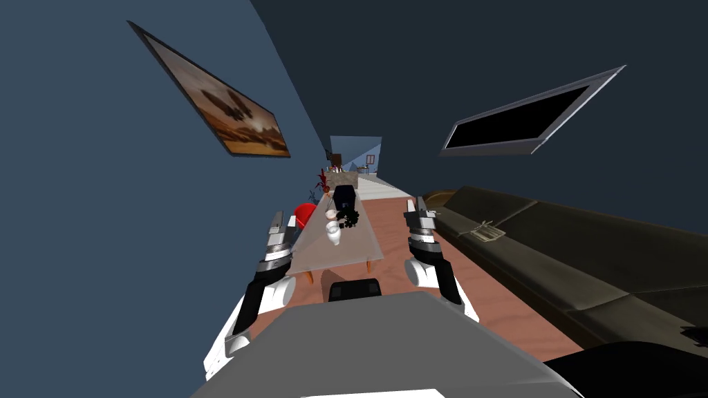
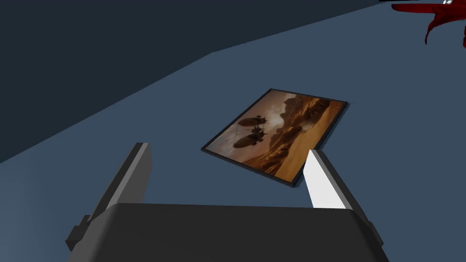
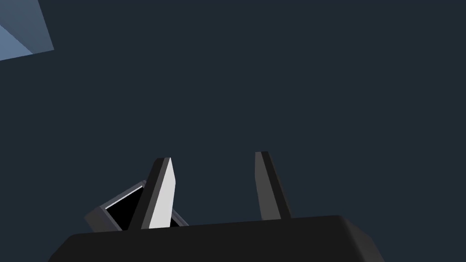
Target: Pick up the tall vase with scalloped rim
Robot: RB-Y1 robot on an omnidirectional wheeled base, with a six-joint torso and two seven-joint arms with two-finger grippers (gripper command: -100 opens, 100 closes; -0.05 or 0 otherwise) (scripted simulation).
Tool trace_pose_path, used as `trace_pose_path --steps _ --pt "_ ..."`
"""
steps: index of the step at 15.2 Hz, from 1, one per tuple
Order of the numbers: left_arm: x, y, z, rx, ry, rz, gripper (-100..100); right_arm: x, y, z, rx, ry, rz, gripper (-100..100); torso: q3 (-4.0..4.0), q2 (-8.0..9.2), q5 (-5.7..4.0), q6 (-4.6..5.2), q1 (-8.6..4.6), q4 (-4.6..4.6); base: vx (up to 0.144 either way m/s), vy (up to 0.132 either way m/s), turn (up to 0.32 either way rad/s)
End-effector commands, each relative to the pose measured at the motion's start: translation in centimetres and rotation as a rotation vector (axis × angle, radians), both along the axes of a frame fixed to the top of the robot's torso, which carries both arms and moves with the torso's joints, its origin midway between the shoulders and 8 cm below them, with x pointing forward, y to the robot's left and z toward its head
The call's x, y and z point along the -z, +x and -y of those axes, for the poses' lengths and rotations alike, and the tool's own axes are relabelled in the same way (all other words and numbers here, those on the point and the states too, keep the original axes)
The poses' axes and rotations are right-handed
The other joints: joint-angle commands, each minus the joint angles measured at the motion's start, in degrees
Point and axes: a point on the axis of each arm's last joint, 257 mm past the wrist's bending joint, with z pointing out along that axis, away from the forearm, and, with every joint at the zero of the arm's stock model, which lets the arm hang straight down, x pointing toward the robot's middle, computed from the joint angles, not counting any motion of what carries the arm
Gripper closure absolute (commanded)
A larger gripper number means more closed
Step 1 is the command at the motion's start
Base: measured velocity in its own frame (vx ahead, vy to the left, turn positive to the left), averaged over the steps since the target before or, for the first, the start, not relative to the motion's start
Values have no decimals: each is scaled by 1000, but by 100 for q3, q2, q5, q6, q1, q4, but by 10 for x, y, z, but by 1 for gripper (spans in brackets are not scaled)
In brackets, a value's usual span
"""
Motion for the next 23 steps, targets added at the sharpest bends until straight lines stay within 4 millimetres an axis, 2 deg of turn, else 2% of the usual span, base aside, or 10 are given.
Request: trace_pose_path --steps 1,4,6,9,11,14,19,20,22,23 --pt "10 7 -3 6 -1 -47 -100 0 0 0 0 0 0 0 0 0 0 0 0 0 -15 -9 -102" --pt "30 22 -11 20 -2 -130 -100 0 0 0 0 0 0 0 0 1 0 -1 1 0 -19 -15 -118" --pt "36 25 -12 18 -5 -153 -100 0 0 0 0 0 0 0 1 1 0 -1 -1 0 -16 -13 -82" --pt "58 39 -23 26 -11 -246 -100 0 0 0 0 0 0 0 0 -1 0 -1 0 0 -16 -17 -126" --pt "65 41 -24 23 -14 -273 -100 0 0 0 0 0 0 0 1 1 0 -1 -1 0 -19 -14 -91" --pt "89 54 -38 25 -25 -368 -100 0 0 0 0 0 0 0 0 0 0 -1 -1 0 -16 -20 -155" --pt "115 62 -49 16 -39 -471 -100 0 0 0 0 0 0 0 1 1 0 -1 -1 0 -16 -17 -100" --pt "125 66 -57 14 -47 -509 -100 0 0 0 0 0 0 0 0 0 0 -2 0 0 -11 -17 -145" --pt "133 67 -58 9 -51 -540 -100 0 0 0 0 0 0 0 -1 -1 0 0 -1 0 -13 -16 -112" --pt "142 70 -68 6 -59 -573 -100 0 0 0 0 0 0 0 0 -1 0 -3 0 0 -15 -18 -119"
